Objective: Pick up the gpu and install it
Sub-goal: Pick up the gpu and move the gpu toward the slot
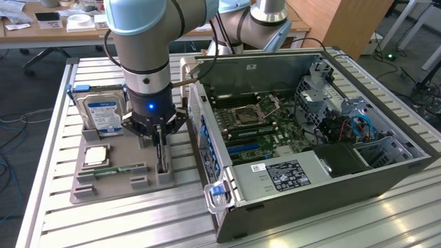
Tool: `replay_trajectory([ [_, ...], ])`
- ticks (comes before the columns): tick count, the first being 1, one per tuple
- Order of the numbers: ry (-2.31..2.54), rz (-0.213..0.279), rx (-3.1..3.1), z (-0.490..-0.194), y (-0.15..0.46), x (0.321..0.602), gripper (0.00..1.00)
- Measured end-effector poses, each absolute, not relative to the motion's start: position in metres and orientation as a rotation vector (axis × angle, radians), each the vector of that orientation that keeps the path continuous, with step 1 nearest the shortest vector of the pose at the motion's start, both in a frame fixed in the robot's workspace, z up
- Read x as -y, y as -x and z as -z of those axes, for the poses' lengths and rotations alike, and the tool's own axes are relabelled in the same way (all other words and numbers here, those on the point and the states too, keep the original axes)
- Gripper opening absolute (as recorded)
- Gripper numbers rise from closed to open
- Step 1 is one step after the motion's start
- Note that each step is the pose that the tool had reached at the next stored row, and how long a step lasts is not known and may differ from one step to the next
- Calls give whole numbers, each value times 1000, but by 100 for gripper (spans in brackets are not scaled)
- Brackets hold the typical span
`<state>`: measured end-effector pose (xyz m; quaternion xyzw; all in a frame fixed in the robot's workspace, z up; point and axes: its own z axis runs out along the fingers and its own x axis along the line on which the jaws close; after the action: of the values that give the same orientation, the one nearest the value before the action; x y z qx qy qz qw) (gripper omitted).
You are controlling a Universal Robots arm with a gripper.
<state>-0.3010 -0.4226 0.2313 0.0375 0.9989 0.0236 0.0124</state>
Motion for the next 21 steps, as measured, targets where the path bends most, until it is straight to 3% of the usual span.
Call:
replay_trajectory([
  [21, -117, -74, -3114, -237, 301, 423, 26],
])
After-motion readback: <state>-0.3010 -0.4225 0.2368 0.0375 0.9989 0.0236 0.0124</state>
